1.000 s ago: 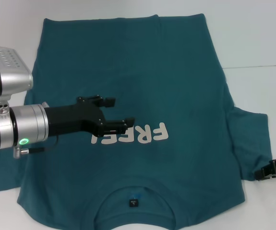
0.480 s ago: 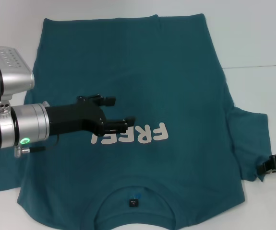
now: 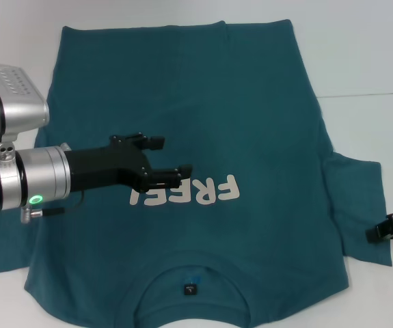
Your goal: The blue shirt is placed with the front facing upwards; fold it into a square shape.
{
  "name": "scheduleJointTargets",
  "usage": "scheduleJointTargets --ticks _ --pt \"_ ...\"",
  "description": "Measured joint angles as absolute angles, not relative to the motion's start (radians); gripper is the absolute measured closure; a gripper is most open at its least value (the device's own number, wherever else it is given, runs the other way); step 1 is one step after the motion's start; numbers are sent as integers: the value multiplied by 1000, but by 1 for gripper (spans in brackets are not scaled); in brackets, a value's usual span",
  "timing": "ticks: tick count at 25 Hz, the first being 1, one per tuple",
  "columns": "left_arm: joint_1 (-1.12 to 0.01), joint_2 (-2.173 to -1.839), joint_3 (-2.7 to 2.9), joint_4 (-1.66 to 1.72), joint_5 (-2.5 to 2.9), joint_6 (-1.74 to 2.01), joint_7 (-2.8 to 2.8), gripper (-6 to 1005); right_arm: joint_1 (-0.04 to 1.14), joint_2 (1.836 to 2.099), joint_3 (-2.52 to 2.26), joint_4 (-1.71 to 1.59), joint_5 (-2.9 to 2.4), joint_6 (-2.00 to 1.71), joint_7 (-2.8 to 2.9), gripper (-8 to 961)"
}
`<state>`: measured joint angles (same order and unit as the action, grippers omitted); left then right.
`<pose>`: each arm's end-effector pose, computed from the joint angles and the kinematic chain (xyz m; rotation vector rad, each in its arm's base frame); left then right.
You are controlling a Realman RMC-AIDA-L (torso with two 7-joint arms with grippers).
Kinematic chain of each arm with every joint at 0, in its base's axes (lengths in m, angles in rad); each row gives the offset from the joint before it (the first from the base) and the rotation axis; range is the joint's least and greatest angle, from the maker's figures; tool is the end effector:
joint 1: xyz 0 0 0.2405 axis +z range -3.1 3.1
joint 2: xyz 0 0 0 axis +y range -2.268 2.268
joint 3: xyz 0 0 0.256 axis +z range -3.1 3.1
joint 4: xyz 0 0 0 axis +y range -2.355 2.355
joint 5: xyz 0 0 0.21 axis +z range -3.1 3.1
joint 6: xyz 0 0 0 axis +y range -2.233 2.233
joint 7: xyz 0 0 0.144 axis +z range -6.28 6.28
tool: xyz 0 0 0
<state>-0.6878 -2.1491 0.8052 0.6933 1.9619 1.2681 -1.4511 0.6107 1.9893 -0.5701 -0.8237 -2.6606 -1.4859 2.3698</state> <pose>-0.1985 0.3903 -0.0304 -2.6532 -0.5099 -0.6141 0.3283 0.3485 0.0634 -2.1640 1.7129 -0.0135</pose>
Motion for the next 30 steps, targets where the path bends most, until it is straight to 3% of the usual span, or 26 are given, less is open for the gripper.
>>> scheduleJointTargets --ticks 5,21,30 --pt "-691 -2149 809 693 1962 1261 -1451 126 619 1973 -572 -875 -2657 -1534 2394 911" --pt "-691 -2158 807 693 1960 1260 -1451 126 607 1959 -570 -949 -2702 -1641 2421 252" --pt "-692 -2162 806 693 1956 1259 -1451 126 610 1955 -561 -950 -2746 -1661 2467 34"
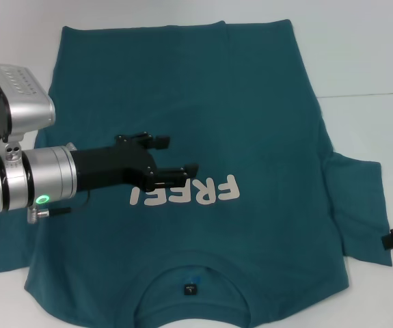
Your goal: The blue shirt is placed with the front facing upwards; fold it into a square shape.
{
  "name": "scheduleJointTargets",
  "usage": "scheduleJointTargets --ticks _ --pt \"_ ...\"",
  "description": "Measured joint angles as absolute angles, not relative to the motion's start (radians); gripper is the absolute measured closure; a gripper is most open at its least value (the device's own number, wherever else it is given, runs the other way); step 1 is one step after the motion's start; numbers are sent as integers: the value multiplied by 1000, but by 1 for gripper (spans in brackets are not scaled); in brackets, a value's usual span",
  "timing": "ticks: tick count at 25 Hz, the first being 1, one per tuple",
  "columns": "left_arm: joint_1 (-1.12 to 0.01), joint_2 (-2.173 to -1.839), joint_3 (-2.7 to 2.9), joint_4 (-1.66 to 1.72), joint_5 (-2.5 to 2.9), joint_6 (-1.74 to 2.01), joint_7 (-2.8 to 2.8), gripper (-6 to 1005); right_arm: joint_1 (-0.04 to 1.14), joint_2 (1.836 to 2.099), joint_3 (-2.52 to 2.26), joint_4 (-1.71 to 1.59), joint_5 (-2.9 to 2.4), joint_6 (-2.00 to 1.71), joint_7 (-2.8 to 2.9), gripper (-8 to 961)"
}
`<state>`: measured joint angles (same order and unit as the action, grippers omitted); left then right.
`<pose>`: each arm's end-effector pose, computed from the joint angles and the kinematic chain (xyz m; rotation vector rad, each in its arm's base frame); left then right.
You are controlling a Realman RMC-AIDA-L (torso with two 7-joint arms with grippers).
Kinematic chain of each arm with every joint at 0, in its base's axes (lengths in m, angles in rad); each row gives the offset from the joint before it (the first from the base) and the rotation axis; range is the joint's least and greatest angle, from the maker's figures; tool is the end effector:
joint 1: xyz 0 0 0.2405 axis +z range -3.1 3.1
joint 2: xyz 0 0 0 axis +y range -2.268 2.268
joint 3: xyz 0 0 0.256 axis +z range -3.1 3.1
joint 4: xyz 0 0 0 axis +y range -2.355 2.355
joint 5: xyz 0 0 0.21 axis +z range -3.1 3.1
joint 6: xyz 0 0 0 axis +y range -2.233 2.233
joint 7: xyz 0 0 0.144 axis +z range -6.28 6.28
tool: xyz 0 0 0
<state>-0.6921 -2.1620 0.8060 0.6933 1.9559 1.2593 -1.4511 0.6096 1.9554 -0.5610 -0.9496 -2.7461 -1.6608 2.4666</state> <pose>-0.1941 0.3902 -0.0350 -2.6505 -0.5131 -0.6302 0.3240 0.3373 0.0991 -2.1098 1.7901 -0.1350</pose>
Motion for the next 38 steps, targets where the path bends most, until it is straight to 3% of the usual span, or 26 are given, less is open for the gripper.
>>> scheduleJointTargets --ticks 38 --pt "-695 -2163 810 683 1945 1261 -1440 124 621 1968 -570 -845 -2738 -1580 2484 26"
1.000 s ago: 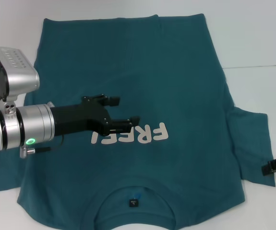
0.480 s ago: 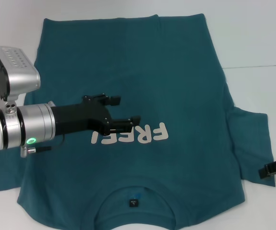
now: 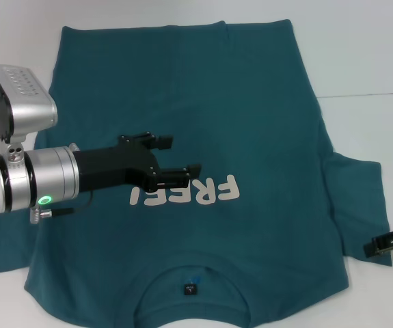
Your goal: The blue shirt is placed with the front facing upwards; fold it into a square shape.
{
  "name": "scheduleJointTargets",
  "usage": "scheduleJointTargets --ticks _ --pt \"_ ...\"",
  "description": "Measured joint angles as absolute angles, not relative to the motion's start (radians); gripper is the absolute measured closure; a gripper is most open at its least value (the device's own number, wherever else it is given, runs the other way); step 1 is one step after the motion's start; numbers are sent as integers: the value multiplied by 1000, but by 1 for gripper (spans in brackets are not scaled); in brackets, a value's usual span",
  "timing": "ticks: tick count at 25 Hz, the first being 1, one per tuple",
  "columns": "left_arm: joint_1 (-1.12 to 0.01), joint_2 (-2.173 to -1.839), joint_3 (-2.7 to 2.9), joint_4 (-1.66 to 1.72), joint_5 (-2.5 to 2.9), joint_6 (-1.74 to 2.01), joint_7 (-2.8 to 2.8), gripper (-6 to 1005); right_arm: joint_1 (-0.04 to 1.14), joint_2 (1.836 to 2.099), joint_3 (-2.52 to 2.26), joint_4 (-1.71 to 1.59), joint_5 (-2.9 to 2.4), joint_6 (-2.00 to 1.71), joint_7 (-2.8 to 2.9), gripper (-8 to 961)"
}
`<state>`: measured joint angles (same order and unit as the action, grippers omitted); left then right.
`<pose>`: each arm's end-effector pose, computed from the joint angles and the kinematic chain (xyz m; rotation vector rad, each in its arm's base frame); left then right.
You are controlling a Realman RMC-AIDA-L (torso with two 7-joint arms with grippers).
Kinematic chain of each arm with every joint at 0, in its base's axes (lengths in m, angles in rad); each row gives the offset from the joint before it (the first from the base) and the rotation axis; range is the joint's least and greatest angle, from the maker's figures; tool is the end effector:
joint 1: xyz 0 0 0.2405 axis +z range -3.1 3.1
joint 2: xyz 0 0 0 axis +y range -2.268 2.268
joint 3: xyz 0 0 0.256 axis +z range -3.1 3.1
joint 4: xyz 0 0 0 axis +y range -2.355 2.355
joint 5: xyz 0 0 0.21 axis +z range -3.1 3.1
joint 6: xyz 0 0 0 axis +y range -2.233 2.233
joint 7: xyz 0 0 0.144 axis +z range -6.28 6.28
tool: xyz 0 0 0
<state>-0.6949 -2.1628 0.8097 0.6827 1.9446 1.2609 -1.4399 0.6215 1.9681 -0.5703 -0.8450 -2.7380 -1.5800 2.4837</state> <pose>-0.1925 0.3895 -0.0372 -2.6558 -0.5068 -0.6428 0.3293 0.3397 0.0743 -2.0956 1.8510 -0.1154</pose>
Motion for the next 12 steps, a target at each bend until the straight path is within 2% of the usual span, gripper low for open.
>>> scheduleJointTargets --ticks 12 --pt "-695 -2163 810 683 1945 1260 -1439 124 633 1970 -571 -830 -2743 -1566 2481 26"
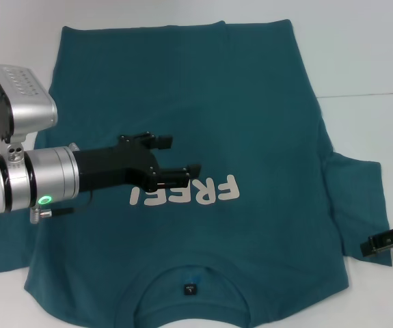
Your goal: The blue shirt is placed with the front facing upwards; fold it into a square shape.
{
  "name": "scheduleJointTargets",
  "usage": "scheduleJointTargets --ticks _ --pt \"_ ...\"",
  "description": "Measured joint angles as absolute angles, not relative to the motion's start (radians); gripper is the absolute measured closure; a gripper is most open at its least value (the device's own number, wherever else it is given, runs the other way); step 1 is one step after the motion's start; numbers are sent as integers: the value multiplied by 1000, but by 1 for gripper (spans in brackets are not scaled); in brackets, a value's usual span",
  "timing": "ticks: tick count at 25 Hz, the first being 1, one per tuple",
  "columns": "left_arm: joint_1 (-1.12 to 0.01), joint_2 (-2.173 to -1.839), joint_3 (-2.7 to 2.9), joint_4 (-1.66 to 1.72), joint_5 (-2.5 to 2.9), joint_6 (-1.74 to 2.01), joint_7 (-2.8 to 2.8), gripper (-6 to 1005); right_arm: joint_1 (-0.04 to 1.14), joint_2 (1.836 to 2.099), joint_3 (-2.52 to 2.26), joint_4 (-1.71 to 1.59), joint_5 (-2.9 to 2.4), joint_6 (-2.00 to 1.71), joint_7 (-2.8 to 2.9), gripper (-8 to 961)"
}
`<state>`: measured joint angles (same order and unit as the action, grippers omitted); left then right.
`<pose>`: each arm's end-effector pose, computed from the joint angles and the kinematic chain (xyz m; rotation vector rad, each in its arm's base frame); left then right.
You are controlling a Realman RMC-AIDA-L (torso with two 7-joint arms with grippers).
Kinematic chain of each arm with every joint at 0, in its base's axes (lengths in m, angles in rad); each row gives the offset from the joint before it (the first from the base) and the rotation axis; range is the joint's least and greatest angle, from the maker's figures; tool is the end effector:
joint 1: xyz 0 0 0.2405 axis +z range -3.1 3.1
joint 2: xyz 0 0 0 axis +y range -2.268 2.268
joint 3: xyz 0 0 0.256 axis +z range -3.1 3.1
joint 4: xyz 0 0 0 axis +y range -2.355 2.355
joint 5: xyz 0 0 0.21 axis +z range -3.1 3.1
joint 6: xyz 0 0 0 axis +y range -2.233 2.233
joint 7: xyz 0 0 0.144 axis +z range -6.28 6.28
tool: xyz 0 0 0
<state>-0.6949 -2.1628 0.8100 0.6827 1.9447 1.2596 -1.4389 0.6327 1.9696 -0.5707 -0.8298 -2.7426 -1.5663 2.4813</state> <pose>-0.1926 0.3896 -0.0372 -2.6551 -0.5055 -0.6414 0.3277 0.3428 0.0711 -2.1024 1.8437 -0.1182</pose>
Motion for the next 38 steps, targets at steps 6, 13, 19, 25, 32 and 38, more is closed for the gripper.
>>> scheduleJointTargets --ticks 6,13,19,25,32,38 --pt "-695 -2162 810 683 1945 1260 -1439 124 633 1970 -571 -827 -2744 -1562 2481 26" --pt "-702 -2161 810 683 1945 1261 -1439 125 639 1970 -581 -805 -2744 -1544 2481 25" --pt "-704 -2161 810 683 1945 1259 -1439 125 646 1973 -581 -804 -2741 -1540 2480 26" --pt "-704 -2161 810 683 1945 1259 -1439 124 657 1978 -581 -792 -2738 -1530 2479 28" --pt "-704 -2161 810 683 1945 1259 -1436 124 670 1978 -584 -769 -2740 -1524 2479 29" --pt "-703 -2161 808 682 1945 1259 -1436 124 662 1964 -573 -778 -2719 -1535 2479 30"
